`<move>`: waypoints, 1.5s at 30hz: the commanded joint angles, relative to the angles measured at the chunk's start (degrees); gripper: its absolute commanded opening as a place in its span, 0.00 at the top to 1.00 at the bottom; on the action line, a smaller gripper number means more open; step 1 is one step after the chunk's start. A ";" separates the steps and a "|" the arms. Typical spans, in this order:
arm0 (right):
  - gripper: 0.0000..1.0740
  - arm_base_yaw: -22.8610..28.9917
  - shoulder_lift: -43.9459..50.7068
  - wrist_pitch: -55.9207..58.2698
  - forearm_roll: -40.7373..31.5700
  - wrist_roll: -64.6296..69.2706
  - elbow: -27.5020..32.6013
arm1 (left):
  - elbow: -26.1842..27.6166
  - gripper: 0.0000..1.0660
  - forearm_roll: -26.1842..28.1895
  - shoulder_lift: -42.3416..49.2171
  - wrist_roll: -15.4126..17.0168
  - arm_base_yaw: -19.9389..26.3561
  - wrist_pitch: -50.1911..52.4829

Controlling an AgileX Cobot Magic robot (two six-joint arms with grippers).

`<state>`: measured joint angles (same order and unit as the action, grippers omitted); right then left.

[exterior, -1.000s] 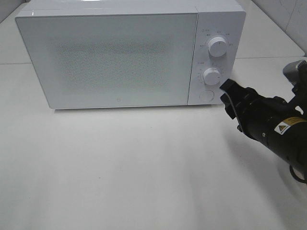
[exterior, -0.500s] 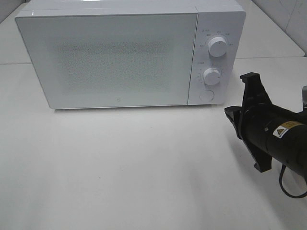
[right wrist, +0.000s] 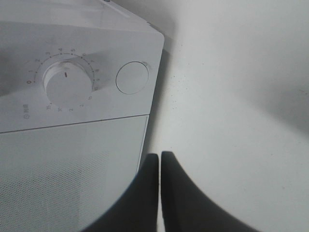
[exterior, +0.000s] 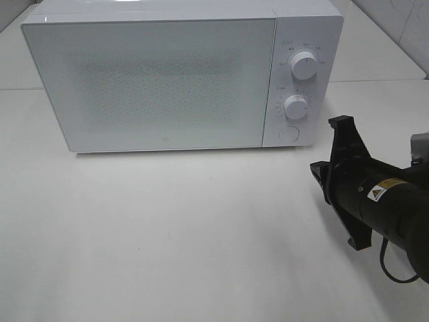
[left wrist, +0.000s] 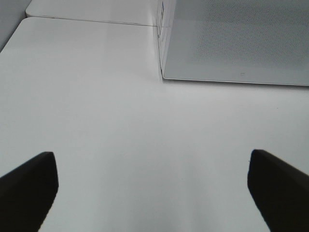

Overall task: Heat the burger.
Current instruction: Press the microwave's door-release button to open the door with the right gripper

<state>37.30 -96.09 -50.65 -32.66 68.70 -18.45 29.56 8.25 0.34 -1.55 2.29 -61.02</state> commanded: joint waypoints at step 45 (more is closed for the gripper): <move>1.00 -14.73 -19.25 2.58 18.33 8.65 -21.14 | -0.11 0.06 0.11 0.63 0.11 0.29 -0.17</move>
<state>23.03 -115.45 -48.13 -15.76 77.92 -38.79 29.56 8.31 0.34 -1.55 2.29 -61.08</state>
